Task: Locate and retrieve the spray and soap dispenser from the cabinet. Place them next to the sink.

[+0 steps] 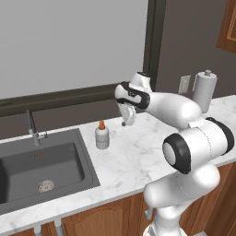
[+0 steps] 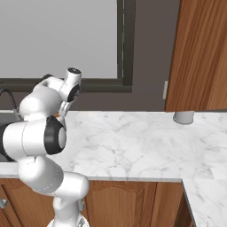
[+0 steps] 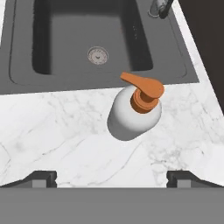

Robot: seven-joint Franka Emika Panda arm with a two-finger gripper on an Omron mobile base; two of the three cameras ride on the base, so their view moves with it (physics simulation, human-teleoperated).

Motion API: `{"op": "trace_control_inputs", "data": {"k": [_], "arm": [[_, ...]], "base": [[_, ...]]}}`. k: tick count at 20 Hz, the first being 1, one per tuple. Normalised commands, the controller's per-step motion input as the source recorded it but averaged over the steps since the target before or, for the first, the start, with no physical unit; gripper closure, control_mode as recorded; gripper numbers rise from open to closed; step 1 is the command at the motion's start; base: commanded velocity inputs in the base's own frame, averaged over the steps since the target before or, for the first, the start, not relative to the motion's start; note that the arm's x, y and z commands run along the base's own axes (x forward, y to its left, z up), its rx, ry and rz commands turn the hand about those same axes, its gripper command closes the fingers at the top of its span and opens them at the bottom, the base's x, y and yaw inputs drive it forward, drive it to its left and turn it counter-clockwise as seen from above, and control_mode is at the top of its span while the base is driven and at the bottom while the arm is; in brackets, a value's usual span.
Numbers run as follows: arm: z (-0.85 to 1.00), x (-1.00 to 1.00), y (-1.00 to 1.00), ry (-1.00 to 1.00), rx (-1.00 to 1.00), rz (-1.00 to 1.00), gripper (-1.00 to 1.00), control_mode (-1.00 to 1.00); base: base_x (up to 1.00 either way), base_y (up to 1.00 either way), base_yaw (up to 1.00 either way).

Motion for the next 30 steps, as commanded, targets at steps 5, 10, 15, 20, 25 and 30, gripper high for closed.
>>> {"op": "trace_control_inputs", "data": {"k": [5, 10, 15, 20, 25, 30], "arm": [[0.08, -0.03, 0.02, -0.01, -0.04, -0.02, -1.00, -1.00], [0.00, 0.00, 0.00, 0.00, 0.00, -0.01, -1.00, -1.00], [-0.01, -0.06, 0.01, 0.02, -0.04, -0.25, -1.00, -1.00], [0.00, -0.08, 0.00, 0.01, -0.01, -0.41, -1.00, -1.00], [0.00, -0.03, 0.00, 0.00, -0.02, -0.42, -1.00, -1.00], [0.00, 0.00, 0.00, 0.00, -0.01, -0.46, -1.00, -1.00]], "base": [[0.00, 0.00, 0.00], [0.00, 0.00, 0.00], [0.00, 0.00, 0.00], [0.00, 0.00, 0.00], [0.00, 0.00, 0.00], [0.00, 0.00, 0.00]]}}
